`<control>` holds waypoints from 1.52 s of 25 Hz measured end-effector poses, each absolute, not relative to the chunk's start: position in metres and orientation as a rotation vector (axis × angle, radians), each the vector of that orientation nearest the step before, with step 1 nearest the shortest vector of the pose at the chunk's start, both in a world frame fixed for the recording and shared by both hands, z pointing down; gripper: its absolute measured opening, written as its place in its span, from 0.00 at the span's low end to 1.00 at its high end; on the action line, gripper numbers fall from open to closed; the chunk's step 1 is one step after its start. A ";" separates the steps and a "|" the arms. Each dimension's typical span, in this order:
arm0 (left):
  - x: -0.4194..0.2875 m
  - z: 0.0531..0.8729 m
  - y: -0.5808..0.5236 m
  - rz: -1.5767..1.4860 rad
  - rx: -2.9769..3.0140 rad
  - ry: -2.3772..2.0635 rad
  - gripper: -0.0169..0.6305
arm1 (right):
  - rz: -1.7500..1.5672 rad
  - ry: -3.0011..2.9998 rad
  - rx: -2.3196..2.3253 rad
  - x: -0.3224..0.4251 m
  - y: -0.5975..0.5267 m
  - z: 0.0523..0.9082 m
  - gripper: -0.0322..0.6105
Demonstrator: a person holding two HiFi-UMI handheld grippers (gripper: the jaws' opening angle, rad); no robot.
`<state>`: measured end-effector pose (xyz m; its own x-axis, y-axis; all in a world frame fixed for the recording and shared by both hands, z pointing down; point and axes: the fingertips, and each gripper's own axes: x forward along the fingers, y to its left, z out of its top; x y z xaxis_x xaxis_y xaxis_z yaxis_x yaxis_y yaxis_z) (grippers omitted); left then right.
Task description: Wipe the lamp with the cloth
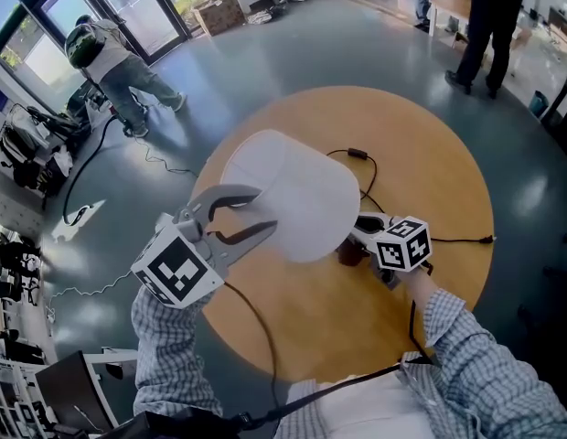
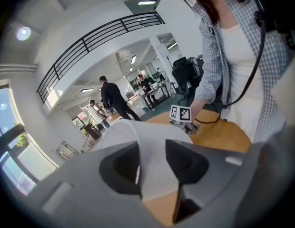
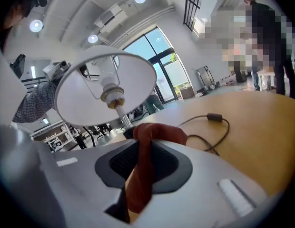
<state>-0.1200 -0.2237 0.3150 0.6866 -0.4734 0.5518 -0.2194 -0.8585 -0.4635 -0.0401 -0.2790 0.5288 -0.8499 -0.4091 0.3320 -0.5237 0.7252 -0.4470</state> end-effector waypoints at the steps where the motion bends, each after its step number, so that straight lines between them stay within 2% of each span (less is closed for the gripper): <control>1: -0.119 0.316 -0.223 -0.987 -2.530 0.533 0.28 | 0.816 -2.677 0.739 -0.036 -0.272 0.544 0.17; 6: -0.104 0.318 -0.219 -1.026 -2.477 0.463 0.28 | 0.854 -2.583 0.691 -0.020 -0.239 0.580 0.17; 12: -0.083 0.319 -0.208 -1.084 -2.411 0.376 0.28 | 0.817 -2.607 0.743 0.029 -0.233 0.547 0.17; 21: -0.045 0.325 -0.192 -1.155 -2.295 0.249 0.28 | 0.367 -2.344 0.773 0.113 -0.221 0.536 0.17; 33: -0.012 0.332 -0.177 -1.218 -2.174 0.170 0.29 | 0.448 -2.163 0.572 0.032 -0.145 0.624 0.18; 38: -0.005 0.337 -0.173 -1.246 -2.127 0.157 0.29 | 0.411 -2.133 0.538 0.011 -0.131 0.638 0.22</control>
